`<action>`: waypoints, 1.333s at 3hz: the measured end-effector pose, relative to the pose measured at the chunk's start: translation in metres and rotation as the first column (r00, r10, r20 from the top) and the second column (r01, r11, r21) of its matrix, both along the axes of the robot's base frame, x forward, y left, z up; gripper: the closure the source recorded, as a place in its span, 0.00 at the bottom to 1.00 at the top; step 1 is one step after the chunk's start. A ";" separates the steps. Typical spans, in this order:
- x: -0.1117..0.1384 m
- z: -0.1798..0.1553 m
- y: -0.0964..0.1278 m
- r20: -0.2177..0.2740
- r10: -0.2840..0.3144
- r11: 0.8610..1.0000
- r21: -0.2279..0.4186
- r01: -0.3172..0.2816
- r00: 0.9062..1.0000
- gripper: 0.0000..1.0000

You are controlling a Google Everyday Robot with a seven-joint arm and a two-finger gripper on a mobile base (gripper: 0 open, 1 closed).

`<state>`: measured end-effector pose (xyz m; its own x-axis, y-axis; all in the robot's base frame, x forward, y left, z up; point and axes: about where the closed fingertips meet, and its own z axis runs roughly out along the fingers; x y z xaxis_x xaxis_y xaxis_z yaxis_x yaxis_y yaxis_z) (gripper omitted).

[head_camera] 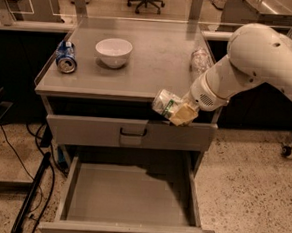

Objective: Pick 7up can from middle drawer and place on counter

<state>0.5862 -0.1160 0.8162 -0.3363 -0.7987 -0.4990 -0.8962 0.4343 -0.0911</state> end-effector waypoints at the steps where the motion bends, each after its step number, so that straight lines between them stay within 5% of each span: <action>1: 0.003 0.006 -0.002 0.011 -0.004 1.000 0.003 0.004 1.000 1.00; 2: 0.003 0.011 -0.001 0.003 0.008 1.000 0.015 -0.008 1.000 1.00; 4: 0.054 0.069 -0.002 0.016 -0.002 1.000 0.016 0.001 1.000 1.00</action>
Offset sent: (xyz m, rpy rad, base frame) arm 0.0035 -0.0023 0.0190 0.0306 0.0015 0.0186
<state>0.6398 -0.1178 0.8853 -0.3296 -0.7900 -0.5170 -0.8940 0.4372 -0.0980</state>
